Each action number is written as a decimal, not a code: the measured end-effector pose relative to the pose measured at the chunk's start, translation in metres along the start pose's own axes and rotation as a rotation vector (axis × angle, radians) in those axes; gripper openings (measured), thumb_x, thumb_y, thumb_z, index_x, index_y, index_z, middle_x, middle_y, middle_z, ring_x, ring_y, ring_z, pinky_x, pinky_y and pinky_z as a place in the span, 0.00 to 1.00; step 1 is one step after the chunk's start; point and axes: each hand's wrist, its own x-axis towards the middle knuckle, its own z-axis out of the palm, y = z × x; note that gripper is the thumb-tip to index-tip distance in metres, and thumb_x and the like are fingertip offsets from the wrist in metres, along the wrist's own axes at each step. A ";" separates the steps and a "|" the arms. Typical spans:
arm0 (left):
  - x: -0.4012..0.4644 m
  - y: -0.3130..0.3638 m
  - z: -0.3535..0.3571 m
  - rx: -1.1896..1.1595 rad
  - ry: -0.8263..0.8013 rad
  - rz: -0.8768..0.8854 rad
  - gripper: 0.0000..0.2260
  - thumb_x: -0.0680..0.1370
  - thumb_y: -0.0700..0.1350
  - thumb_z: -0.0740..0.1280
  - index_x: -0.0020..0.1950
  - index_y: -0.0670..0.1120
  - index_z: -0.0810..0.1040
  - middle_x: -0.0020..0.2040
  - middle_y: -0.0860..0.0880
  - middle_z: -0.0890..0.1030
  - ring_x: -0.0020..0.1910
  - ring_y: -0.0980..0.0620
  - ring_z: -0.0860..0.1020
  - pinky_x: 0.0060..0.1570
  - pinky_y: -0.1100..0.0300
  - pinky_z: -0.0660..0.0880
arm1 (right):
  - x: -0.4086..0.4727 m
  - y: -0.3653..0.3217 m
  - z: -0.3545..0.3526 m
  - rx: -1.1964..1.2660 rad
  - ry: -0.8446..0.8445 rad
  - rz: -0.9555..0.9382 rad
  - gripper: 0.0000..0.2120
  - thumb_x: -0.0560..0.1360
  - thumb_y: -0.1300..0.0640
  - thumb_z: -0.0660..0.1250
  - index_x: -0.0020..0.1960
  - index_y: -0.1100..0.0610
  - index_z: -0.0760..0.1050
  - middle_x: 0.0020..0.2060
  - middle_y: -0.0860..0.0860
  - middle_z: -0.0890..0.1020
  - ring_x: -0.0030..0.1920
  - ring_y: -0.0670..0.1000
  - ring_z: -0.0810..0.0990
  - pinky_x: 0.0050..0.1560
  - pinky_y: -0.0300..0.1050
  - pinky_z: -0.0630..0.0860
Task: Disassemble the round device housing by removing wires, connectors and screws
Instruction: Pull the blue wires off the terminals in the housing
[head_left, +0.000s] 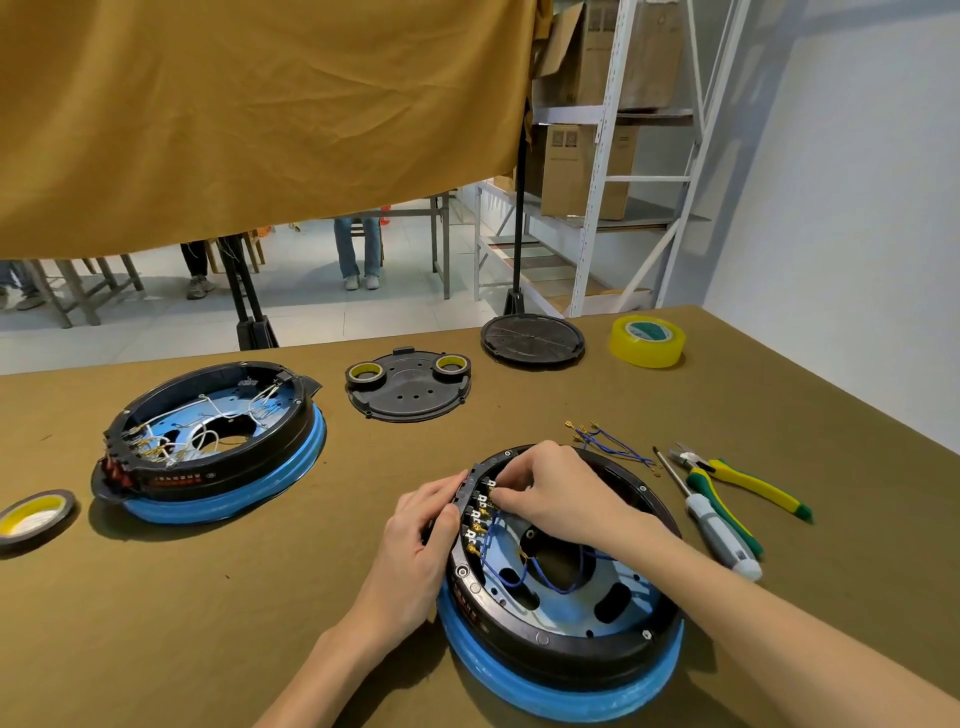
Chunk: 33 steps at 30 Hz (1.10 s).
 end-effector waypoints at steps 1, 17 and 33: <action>0.000 0.000 0.000 0.001 -0.001 -0.002 0.21 0.80 0.64 0.53 0.72 0.65 0.70 0.64 0.73 0.74 0.69 0.66 0.68 0.63 0.67 0.65 | 0.000 -0.001 0.002 -0.010 0.011 -0.004 0.09 0.77 0.49 0.71 0.52 0.52 0.87 0.41 0.48 0.87 0.43 0.47 0.84 0.49 0.51 0.82; 0.001 -0.002 0.000 0.010 -0.002 0.013 0.21 0.81 0.65 0.53 0.72 0.65 0.71 0.65 0.72 0.75 0.70 0.65 0.68 0.65 0.63 0.65 | -0.001 0.007 0.000 -0.003 0.035 -0.092 0.08 0.78 0.50 0.72 0.52 0.50 0.88 0.42 0.47 0.88 0.40 0.47 0.83 0.48 0.51 0.80; 0.001 0.001 0.003 -0.003 0.008 0.006 0.20 0.80 0.65 0.53 0.70 0.67 0.71 0.64 0.72 0.75 0.69 0.64 0.69 0.65 0.62 0.66 | -0.002 0.007 0.009 -0.022 0.099 -0.113 0.08 0.77 0.49 0.71 0.51 0.50 0.87 0.46 0.46 0.87 0.48 0.48 0.83 0.53 0.51 0.79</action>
